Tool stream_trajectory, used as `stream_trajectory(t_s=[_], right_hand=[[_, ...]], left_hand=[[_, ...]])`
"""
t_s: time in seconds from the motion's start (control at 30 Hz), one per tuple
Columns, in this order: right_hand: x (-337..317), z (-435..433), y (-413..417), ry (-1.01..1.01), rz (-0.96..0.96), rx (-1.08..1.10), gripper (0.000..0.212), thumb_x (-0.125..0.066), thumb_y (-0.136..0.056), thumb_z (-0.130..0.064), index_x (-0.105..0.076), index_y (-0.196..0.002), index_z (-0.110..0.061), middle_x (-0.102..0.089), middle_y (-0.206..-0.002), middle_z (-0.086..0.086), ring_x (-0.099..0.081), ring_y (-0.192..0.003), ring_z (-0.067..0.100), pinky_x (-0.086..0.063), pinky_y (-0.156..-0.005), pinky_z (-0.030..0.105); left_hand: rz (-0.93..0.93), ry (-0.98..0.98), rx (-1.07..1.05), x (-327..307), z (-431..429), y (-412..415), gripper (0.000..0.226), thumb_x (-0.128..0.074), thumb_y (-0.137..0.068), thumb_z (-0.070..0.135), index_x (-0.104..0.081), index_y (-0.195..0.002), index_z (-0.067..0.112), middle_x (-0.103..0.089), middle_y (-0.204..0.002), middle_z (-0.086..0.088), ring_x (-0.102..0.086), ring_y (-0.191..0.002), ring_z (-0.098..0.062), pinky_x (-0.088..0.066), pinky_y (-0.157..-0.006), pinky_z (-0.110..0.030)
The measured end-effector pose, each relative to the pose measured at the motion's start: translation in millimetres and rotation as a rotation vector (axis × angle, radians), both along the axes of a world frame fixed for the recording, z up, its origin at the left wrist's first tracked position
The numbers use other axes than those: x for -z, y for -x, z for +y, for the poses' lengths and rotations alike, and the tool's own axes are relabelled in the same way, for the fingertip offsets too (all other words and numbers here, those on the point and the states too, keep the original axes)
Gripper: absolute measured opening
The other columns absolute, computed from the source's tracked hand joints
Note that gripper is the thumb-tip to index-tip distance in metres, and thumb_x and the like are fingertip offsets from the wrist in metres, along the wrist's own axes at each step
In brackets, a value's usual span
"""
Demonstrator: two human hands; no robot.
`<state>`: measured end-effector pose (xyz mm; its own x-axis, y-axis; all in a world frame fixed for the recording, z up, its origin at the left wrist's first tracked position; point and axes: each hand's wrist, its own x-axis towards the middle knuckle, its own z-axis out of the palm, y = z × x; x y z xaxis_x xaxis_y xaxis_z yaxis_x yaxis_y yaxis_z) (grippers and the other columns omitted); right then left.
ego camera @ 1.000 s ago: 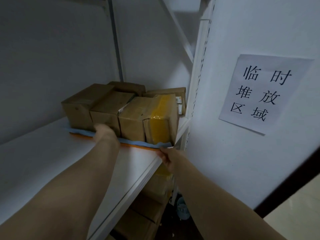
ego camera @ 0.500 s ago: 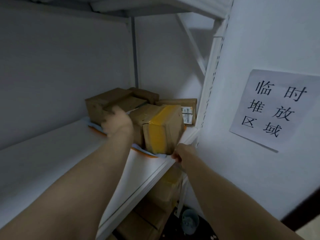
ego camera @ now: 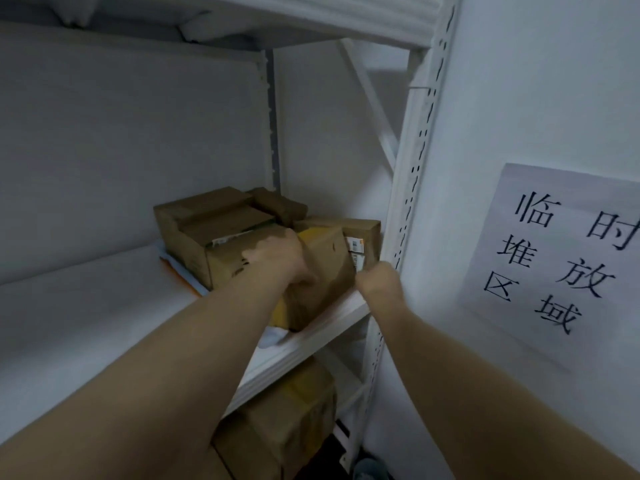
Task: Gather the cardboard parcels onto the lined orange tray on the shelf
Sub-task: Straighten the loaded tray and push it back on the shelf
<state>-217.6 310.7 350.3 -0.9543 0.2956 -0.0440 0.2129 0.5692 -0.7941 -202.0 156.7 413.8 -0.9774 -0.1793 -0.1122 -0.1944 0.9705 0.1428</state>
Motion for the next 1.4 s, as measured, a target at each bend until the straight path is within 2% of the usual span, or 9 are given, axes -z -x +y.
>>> stream_trajectory(t_s=[0.2,0.4,0.5,0.6,0.77,0.93,1.13,1.3,1.4], right_hand=[[-25,14,41,-0.46,0.332,-0.174,0.056,-0.066,-0.083,-0.008,-0.041,-0.133,-0.006,-0.039,-0.138,0.015,-0.034,-0.13,0.031,-0.033,-0.109,0.037],[-30,9,79,-0.634,0.12,-0.37,0.071,-0.063,-0.083,-0.021,-0.029,-0.142,0.0,-0.025,-0.148,0.023,-0.022,-0.138,0.037,-0.02,-0.117,0.038],[-40,8,85,-0.671,0.076,-0.387,0.063,-0.062,-0.085,-0.027,-0.034,-0.136,-0.003,-0.033,-0.141,0.025,-0.029,-0.132,0.039,-0.029,-0.109,0.04],[-51,6,90,-0.724,0.058,-0.411,0.058,-0.061,-0.086,-0.03,-0.036,-0.132,-0.004,-0.045,-0.134,0.023,-0.038,-0.127,0.038,-0.03,-0.107,0.04],[-65,4,94,-0.664,0.007,-0.425,0.063,-0.069,-0.08,-0.028,-0.04,-0.131,-0.008,-0.041,-0.129,0.02,-0.046,-0.119,0.037,-0.045,-0.097,0.043],[-73,-3,98,-0.501,0.021,-0.455,0.053,-0.069,-0.076,-0.038,-0.053,-0.12,-0.013,-0.048,-0.123,0.017,-0.044,-0.114,0.032,-0.042,-0.088,0.035],[-55,-3,95,-0.343,-0.069,-0.562,0.06,-0.044,-0.085,-0.044,-0.047,-0.133,-0.008,-0.04,-0.137,0.02,-0.038,-0.122,0.036,-0.037,-0.092,0.037],[-55,1,86,-0.172,0.014,-0.519,0.029,-0.031,-0.09,-0.044,-0.044,-0.094,-0.018,-0.051,-0.125,0.021,-0.052,-0.107,0.035,-0.04,-0.084,0.036],[-53,1,74,-0.166,0.033,-0.501,0.042,-0.036,-0.086,-0.048,-0.054,-0.1,-0.013,-0.053,-0.121,0.019,-0.053,-0.106,0.036,-0.046,-0.09,0.039]], left_hand=[[-0.027,0.051,0.005,-4,-4,-7,0.107,-0.075,-0.069,0.054,-0.013,-0.151,0.024,-0.038,-0.142,-0.013,-0.041,-0.129,-0.034,-0.042,-0.101,-0.045],[-0.088,0.211,-0.15,-7,7,-14,0.102,-0.076,-0.073,0.041,-0.014,-0.15,0.017,-0.026,-0.145,-0.018,-0.028,-0.136,-0.038,-0.031,-0.108,-0.054],[-0.097,0.186,-0.193,-4,10,-16,0.115,-0.076,-0.072,0.047,0.0,-0.153,0.017,-0.011,-0.155,-0.019,-0.01,-0.144,-0.041,-0.014,-0.113,-0.063],[-0.105,0.118,-0.195,-3,4,-19,0.116,-0.078,-0.068,0.051,-0.004,-0.153,0.023,-0.023,-0.153,-0.015,-0.022,-0.142,-0.039,-0.021,-0.111,-0.063],[-0.102,0.087,-0.17,-1,1,-15,0.108,-0.082,-0.064,0.048,-0.019,-0.147,0.02,-0.037,-0.143,-0.013,-0.038,-0.131,-0.037,-0.036,-0.106,-0.055],[-0.112,0.1,-0.182,-2,2,-13,0.111,-0.083,-0.063,0.046,-0.018,-0.148,0.019,-0.038,-0.141,-0.014,-0.04,-0.129,-0.038,-0.038,-0.105,-0.055],[-0.113,0.1,-0.218,-3,7,-16,0.126,-0.082,-0.066,0.044,0.006,-0.153,0.022,-0.024,-0.152,-0.018,-0.028,-0.139,-0.039,-0.03,-0.11,-0.059],[-0.081,0.135,-0.226,0,15,-23,0.126,-0.079,-0.072,0.038,0.017,-0.151,0.02,-0.013,-0.156,-0.019,-0.016,-0.144,-0.037,-0.016,-0.112,-0.064],[-0.071,0.151,-0.23,-2,14,-29,0.126,-0.079,-0.073,0.038,0.018,-0.151,0.019,-0.007,-0.157,-0.019,-0.012,-0.145,-0.037,-0.013,-0.112,-0.064]])
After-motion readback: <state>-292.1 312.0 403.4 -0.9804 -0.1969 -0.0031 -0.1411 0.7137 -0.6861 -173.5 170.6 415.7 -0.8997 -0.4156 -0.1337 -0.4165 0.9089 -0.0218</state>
